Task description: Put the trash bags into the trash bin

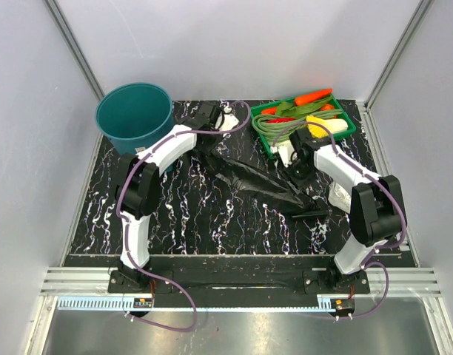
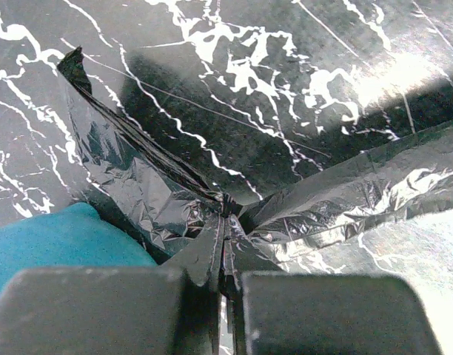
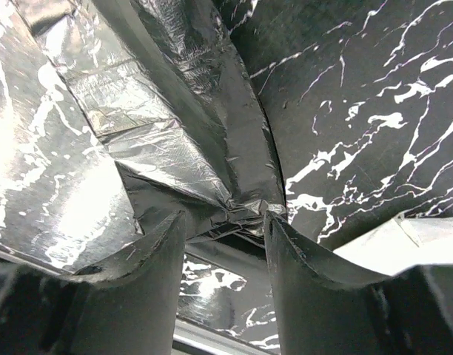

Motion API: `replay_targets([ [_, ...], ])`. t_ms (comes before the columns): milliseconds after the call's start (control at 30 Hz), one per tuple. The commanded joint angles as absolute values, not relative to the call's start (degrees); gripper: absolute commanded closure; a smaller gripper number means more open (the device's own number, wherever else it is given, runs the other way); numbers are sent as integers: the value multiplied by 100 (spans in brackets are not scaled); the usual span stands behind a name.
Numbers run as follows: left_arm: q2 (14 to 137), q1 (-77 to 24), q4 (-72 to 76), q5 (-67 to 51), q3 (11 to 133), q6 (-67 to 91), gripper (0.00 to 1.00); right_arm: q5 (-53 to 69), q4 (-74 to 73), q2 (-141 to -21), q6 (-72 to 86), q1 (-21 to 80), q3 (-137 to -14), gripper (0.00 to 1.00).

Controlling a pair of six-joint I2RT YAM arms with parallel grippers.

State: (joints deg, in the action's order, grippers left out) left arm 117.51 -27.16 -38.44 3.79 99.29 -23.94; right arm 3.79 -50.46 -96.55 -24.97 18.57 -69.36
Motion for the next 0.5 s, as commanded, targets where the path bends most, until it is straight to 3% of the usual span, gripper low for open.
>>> replay_targets([
  [0, 11839, -2663, -3489, 791, 10081, -2268, 100, 1080, -5177, -9668, -2180, 1635, -7295, 48],
  [467, 11962, -2444, -3647, 589, 10028, -2285, 98, 1599, -5010, -9967, -1925, 1485, -7462, 47],
])
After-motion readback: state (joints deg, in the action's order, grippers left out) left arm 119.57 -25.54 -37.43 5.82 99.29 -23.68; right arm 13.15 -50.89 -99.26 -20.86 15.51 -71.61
